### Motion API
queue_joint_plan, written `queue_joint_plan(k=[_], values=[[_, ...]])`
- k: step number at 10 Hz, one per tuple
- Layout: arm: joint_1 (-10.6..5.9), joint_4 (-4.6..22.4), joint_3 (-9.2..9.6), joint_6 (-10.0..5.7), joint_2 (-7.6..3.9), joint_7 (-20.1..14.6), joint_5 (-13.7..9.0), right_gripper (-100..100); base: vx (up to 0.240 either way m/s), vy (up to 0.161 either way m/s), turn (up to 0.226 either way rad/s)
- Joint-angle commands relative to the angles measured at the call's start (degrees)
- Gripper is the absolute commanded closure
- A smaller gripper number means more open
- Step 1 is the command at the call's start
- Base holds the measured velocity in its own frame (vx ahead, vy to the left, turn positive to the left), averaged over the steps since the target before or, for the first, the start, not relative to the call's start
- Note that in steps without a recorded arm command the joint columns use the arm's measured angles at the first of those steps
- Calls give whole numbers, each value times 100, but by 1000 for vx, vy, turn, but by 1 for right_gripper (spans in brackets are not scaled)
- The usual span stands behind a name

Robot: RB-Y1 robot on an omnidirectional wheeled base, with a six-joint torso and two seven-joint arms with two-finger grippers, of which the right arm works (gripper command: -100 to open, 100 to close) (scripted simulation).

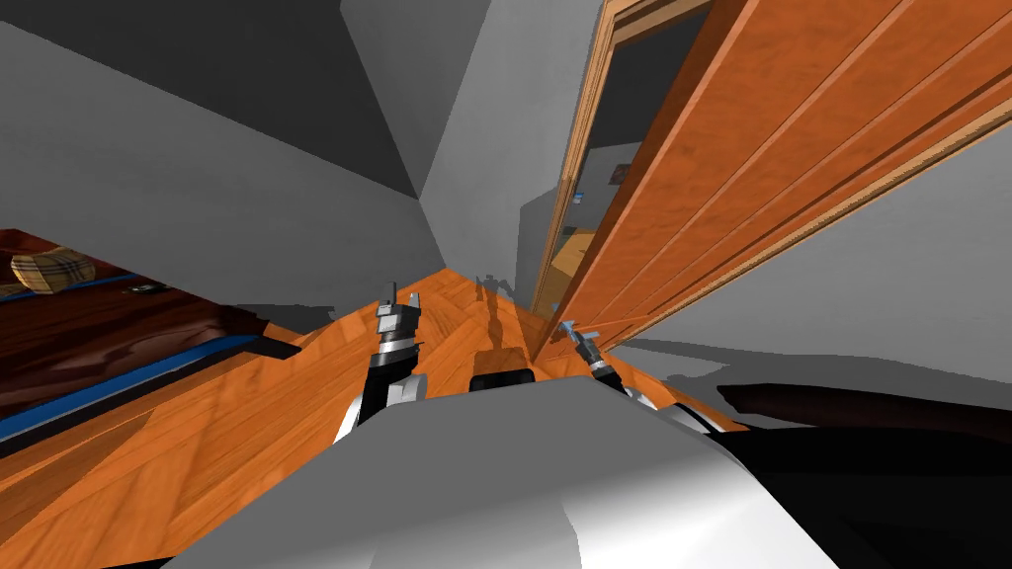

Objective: Pull the door open

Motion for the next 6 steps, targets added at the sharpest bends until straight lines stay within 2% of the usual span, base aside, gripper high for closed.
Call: queue_joint_plan(k=[1, 2, 3, 5, 6], values=[[143, -51, -4, -95, -85, -32, -28, 100, -156, -53, 162], [143, -51, -4, -95, -85, -32, -28, 100, -137, -49, 97], [178, -30, 6, -163, -106, -47, -31, 100, -108, -31, 86], [185, -190, 57, 14, -56, -13, -11, 100, -92, -20, 60], [185, -190, 57, 14, -56, -13, -11, 100, -139, -50, 65]])
